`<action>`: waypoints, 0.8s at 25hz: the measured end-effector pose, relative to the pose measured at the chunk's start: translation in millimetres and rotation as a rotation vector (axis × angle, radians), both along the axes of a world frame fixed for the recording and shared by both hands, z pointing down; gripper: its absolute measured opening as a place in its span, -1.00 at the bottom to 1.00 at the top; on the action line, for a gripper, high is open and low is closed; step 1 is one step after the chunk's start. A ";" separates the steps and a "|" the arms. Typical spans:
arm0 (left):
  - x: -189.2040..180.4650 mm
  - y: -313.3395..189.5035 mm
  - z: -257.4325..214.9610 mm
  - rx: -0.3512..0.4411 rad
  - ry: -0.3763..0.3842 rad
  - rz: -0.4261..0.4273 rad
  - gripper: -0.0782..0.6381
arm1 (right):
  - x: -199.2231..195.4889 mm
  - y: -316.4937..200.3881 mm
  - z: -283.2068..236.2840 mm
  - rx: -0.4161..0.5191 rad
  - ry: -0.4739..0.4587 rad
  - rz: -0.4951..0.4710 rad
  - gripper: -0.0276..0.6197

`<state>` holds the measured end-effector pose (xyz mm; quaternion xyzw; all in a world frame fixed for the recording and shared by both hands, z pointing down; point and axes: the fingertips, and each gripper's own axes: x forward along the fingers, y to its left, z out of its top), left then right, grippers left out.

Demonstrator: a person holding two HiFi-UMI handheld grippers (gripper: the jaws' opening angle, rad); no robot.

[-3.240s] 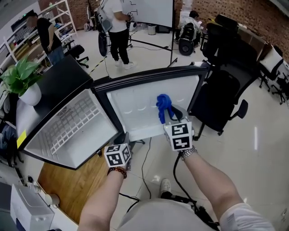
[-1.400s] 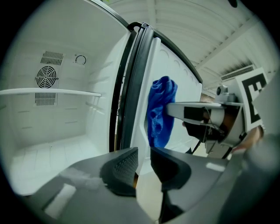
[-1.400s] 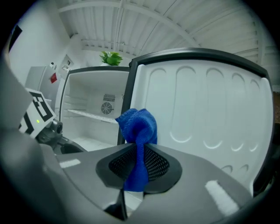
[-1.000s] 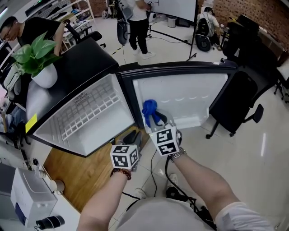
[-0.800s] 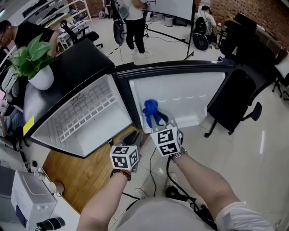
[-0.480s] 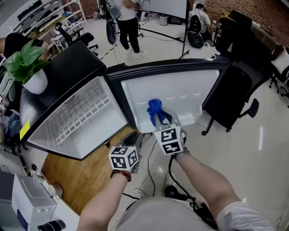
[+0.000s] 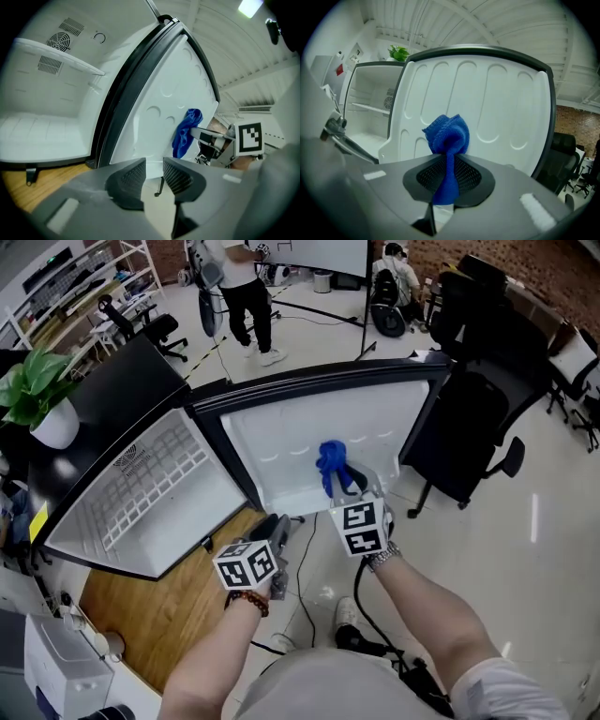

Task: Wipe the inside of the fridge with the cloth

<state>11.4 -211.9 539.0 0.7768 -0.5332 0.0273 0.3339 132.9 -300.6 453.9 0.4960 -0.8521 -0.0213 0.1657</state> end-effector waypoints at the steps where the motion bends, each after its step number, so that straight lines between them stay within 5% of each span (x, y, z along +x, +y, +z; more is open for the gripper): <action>1: 2.0 -0.8 0.9 -0.005 0.016 -0.003 -0.43 | 5.5 -1.2 -0.2 0.001 0.002 0.008 -0.76; 20: 12.7 -14.9 1.9 -0.044 0.269 -0.105 -0.31 | 105.1 -24.7 1.7 0.007 0.033 0.176 -0.76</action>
